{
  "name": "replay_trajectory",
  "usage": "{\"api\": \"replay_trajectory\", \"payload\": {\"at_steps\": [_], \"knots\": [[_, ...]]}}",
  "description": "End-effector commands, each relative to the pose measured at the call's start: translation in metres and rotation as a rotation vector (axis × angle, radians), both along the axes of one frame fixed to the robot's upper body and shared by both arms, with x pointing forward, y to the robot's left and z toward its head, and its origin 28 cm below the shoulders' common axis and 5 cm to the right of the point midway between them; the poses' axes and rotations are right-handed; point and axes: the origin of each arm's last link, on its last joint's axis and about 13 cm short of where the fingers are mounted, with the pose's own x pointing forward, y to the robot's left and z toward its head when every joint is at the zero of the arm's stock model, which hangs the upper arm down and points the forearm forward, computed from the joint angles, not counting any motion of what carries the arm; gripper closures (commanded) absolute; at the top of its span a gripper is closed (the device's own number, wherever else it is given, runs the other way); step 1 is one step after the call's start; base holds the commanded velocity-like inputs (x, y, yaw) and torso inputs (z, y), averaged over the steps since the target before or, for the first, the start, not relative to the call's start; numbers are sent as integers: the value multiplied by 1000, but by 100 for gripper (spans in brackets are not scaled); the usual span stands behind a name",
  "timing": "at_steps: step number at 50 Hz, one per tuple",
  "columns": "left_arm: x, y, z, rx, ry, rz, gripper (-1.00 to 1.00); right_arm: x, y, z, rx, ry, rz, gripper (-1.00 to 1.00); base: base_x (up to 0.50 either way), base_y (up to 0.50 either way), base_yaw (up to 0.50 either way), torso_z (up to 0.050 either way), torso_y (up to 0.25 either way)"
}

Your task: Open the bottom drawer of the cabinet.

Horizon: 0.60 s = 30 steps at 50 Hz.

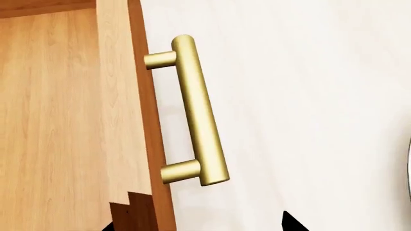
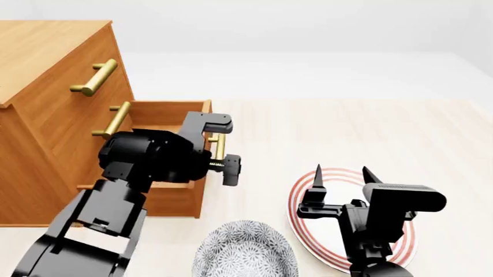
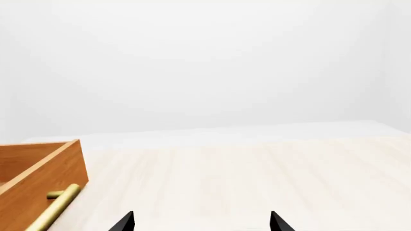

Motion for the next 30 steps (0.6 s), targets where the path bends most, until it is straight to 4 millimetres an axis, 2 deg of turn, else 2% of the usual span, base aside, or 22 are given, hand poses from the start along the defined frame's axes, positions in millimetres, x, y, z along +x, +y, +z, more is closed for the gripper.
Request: {"api": "replay_trajectory", "payload": {"at_steps": [1, 2, 4, 5, 6, 7, 8, 9, 12, 13, 16, 19, 20, 21, 24, 30], "knots": [[-7, -50, 62, -420, -182, -258, -100, -1, 0, 1, 3, 0, -1, -100, 0, -3, -7, 0, 0], [-8, -49, 63, -412, -214, -234, -100, -1, -1, 1, 3, -1, -2, -100, 0, -3, -8, 0, 0], [-8, -42, 71, -282, -412, -67, -100, -1, 0, 2, 2, -4, -3, -100, 0, -3, -8, 0, 0], [-11, -40, 74, -313, -415, -49, -100, -1, 0, 2, 1, -5, -4, -100, 0, -3, -7, 0, 11], [-18, -33, 84, -260, -547, 26, -100, 0, 0, 4, -1, -9, -6, -100, 0, -3, -7, 0, 0], [-24, -30, 89, -296, -549, 18, -100, 0, 0, 5, -2, -10, -7, -100, 0, 0, 0, 0, 0], [-39, -21, 99, -281, -643, 59, -100, 0, 1, 5, -5, -14, -7, -100, 0, 0, 0, 0, 10], [-48, -18, 103, -300, -661, 42, -100, 0, 1, 5, -6, -15, -8, -100, 0, 0, 0, 10, 0], [-75, -7, 104, -296, -728, 48, -100, 0, 2, 5, -13, -19, -9, -100, 0, 0, 0, 0, 0], [-85, -2, 100, -328, -739, 49, -100, 0, 2, 6, -16, -23, -8, -100, 0, 0, 0, 0, 0], [-117, 11, 70, -319, -764, 23, -100, 2, 4, 15, -36, -52, -6, -100, 0, 0, 0, 0, 0], [-137, 16, 51, -289, -844, 15, -100, 2, 7, 26, -58, -89, 8, -100, 0, 0, 0, 0, 0], [-146, 18, 44, -278, -921, 9, -100, 1, 8, 34, -77, -114, 6, -100, 0, 0, 0, 0, 0], [-149, 20, 38, -204, -968, 62, -100, 0, 9, 40, -90, -140, 4, -100, 0, 0, 0, 0, 0], [-159, 20, 24, -188, -1042, 75, -100, -4, 11, 54, -113, -201, 3, -100, 0, 0, 0, 0, 0], [-167, 21, 16, -273, -1085, 89, -100, -14, 15, 80, -184, -346, -6, -100, 0, 0, 0, 0, 0]]}}
